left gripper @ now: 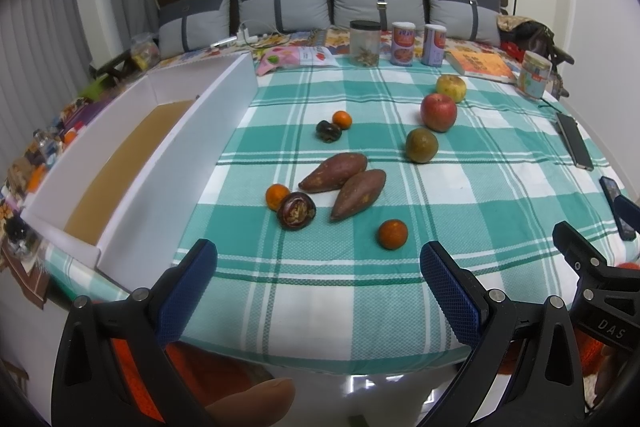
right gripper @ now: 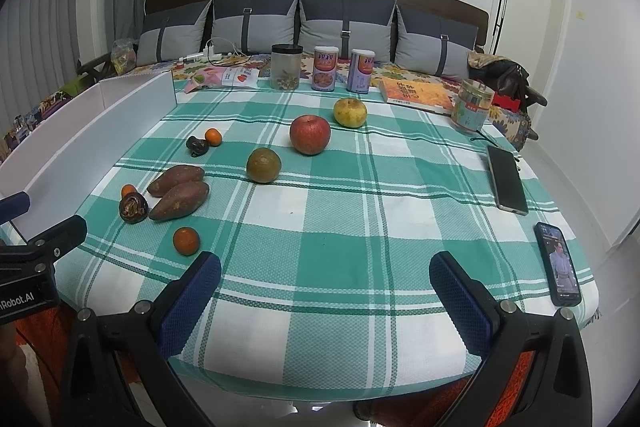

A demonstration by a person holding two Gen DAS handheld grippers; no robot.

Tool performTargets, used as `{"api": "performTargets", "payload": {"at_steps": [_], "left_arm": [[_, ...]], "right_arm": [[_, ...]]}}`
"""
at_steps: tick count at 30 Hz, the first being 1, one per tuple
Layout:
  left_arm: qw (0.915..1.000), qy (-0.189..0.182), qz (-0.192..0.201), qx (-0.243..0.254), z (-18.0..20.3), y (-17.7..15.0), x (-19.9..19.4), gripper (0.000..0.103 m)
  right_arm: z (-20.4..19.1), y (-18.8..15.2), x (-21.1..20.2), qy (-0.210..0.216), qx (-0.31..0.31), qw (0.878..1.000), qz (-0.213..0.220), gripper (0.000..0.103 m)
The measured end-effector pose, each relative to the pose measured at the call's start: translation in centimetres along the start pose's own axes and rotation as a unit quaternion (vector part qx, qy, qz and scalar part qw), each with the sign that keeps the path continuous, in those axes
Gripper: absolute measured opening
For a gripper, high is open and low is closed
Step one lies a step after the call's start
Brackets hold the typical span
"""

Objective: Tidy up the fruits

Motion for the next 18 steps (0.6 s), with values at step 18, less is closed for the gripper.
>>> {"api": "performTargets", "payload": {"at_steps": [18], "left_arm": [[0.9998, -0.003, -0.018, 0.0, -1.2, -1.0, 1.2, 0.102]], "right_arm": [[1.5, 0.5, 2.0, -0.021, -0.002, 1.0, 0.002, 0.103]]}}
Point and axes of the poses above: each gripper's, at about its wrist camera, not at the fingertips, and x roughly the way its jaws point, z to its right, y to its top, the point moved 7 cm from there along x, roughly the way its jaws point, and after that the axes turned 9 degrees about x, right-handed, at the moved point
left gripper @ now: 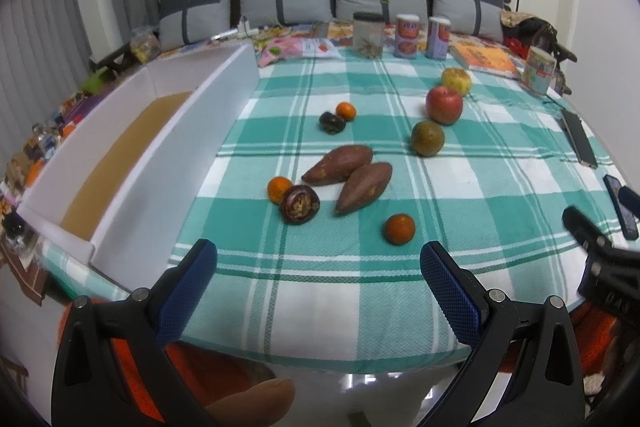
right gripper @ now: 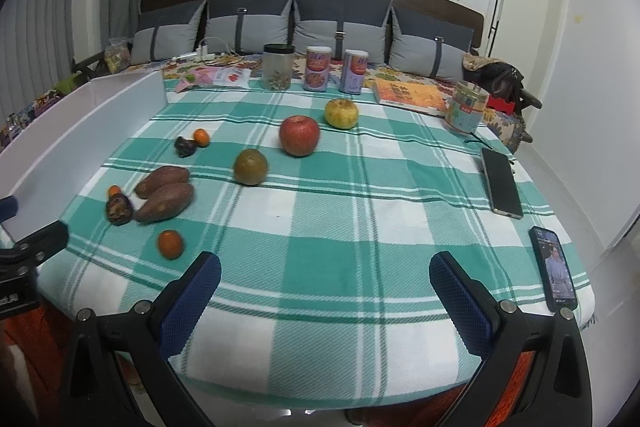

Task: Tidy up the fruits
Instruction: 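Lower the left tool onto the dark mangosteen and close its fingers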

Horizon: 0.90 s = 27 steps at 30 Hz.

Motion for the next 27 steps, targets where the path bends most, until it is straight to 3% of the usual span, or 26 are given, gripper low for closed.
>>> {"api": "performTargets", "payload": {"at_steps": [4, 8, 14, 22, 27], "left_arm": [[0.9995, -0.007, -0.032, 0.001, 0.1, -0.9, 2.8, 0.102], [0.9967, -0.026, -0.077, -0.007, 0.0, -2.2, 6.6, 0.102], [0.994, -0.009, -0.108, 0.012, -0.5, -4.2, 10.5, 0.102], [0.9923, -0.041, -0.115, -0.022, -1.2, -4.9, 11.3, 0.103], [0.9928, -0.05, -0.109, -0.005, -1.4, -4.7, 11.5, 0.103]], "right_arm": [[0.8, -0.2, 2.8, -0.001, 0.009, 1.0, -0.024, 0.103], [1.2, -1.0, 7.7, 0.009, 0.008, 0.997, -0.076, 0.103], [2.9, -3.6, 13.2, -0.013, 0.012, 0.991, -0.129, 0.103], [3.5, -4.4, 13.9, 0.007, 0.048, 0.991, -0.123, 0.103], [3.5, -4.5, 13.8, 0.007, 0.052, 0.993, -0.11, 0.103]]}}
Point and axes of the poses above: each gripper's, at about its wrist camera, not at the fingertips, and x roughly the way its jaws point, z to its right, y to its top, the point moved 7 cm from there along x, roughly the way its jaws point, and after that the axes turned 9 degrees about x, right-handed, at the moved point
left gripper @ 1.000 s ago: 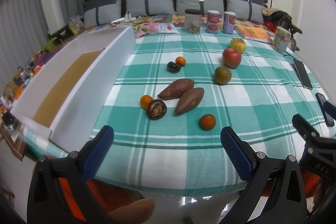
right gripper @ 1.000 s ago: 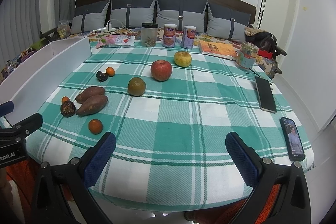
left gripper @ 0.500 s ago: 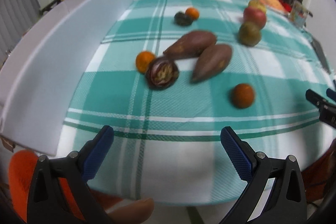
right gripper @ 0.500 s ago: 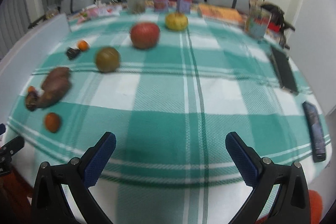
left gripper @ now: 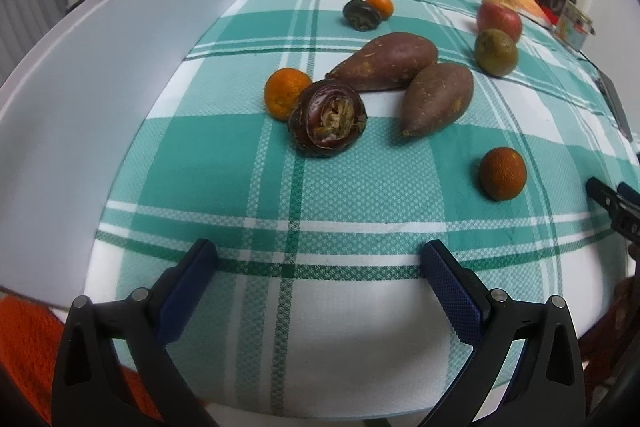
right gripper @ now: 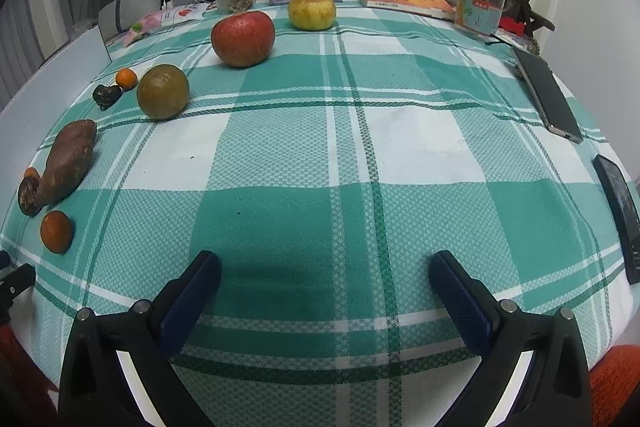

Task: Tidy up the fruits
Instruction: 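Lower the left tool onto the dark mangosteen and close its fingers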

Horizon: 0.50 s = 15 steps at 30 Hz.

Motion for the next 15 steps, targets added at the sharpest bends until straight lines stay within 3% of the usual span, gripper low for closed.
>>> {"api": "performTargets", "payload": {"at_steps": [3, 6, 15], "left_arm": [[0.9992, -0.024, -0.03, 0.011, -0.3, 0.9, 0.2, 0.102], [0.9971, -0.074, -0.009, 0.017, -0.6, 3.1, -0.2, 0.101], [0.9945, -0.093, 0.008, 0.046, -0.6, 7.6, 0.9, 0.1]], "right_arm": [[0.0, 0.0, 0.0, 0.0, -0.001, 1.0, 0.0, 0.103], [0.0, -0.1, -0.1, -0.001, 0.0, 1.0, 0.004, 0.103], [0.1, -0.2, -0.3, 0.004, -0.005, 1.0, 0.002, 0.103]]}}
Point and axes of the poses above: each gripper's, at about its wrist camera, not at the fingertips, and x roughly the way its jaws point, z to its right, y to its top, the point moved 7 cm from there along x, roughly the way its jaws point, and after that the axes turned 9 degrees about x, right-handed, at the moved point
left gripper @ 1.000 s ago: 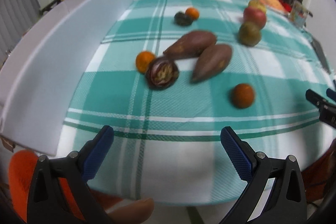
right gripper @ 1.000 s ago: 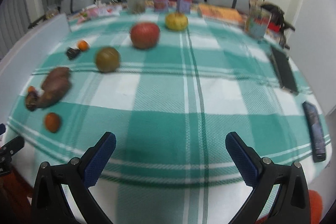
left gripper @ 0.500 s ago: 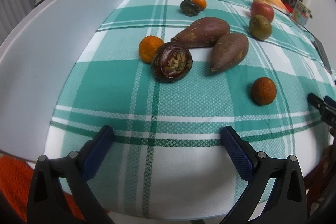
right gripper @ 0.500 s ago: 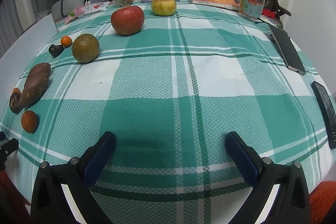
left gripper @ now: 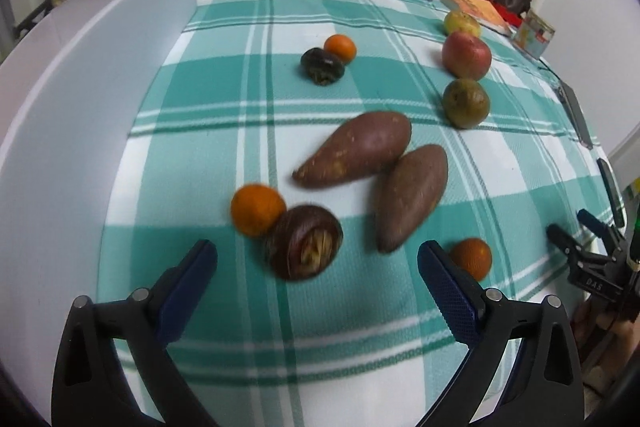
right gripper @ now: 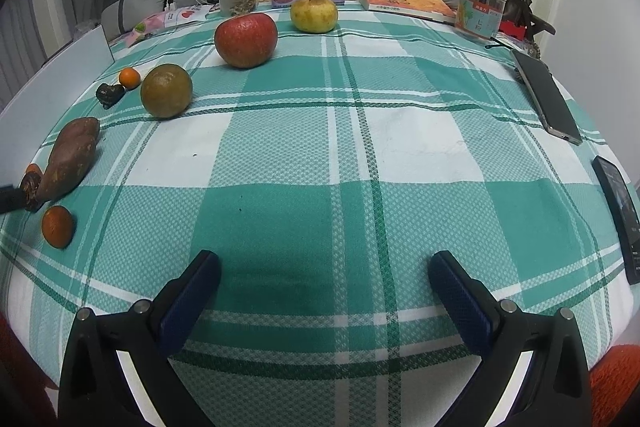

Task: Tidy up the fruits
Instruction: 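Lower the left tool onto the dark mangosteen and close its fingers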

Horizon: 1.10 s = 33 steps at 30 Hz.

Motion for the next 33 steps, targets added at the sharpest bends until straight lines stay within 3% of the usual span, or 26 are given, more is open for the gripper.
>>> {"api": "performTargets", "payload": {"at_steps": [11, 14, 17, 19, 20, 24, 31, 32, 33], "left_arm": [[0.9992, 0.014, 0.002, 0.039, 0.9, 0.1, 0.1, 0.097], [0.9988, 0.017, -0.004, 0.045, 1.1, 0.2, 0.3, 0.074], [0.9989, 0.015, -0.008, 0.043, 1.0, 0.1, 0.5, 0.073], [0.9991, 0.009, -0.007, 0.041, 1.2, 0.0, 0.5, 0.066], [0.9991, 0.005, -0.007, 0.041, 1.2, -0.1, 0.4, 0.051], [0.9993, -0.01, -0.012, 0.035, 1.4, -0.9, -0.1, 0.03], [0.9988, -0.039, -0.02, 0.023, 1.7, -3.5, -1.9, 0.025], [0.9987, -0.039, -0.018, 0.027, 1.8, -3.7, -2.1, 0.027], [0.9986, -0.039, -0.017, 0.031, 1.9, -3.8, -2.2, 0.04]], "right_arm": [[0.0, 0.0, 0.0, 0.001, 0.001, 1.0, -0.001, 0.103], [0.0, 0.0, 0.0, 0.0, 0.001, 1.0, -0.001, 0.103], [0.1, 0.0, 0.0, 0.0, 0.0, 1.0, 0.0, 0.103], [0.1, 0.0, 0.0, 0.0, 0.0, 1.0, 0.0, 0.103], [0.1, 0.0, 0.0, 0.0, 0.0, 1.0, 0.0, 0.103], [0.1, 0.0, 0.0, 0.0, 0.0, 1.0, 0.0, 0.103], [0.1, -0.1, 0.0, -0.001, -0.001, 1.0, 0.001, 0.103], [0.1, -0.1, 0.0, -0.001, 0.0, 1.0, 0.002, 0.103], [0.2, -0.2, 0.0, -0.002, 0.0, 1.0, 0.003, 0.103]]}}
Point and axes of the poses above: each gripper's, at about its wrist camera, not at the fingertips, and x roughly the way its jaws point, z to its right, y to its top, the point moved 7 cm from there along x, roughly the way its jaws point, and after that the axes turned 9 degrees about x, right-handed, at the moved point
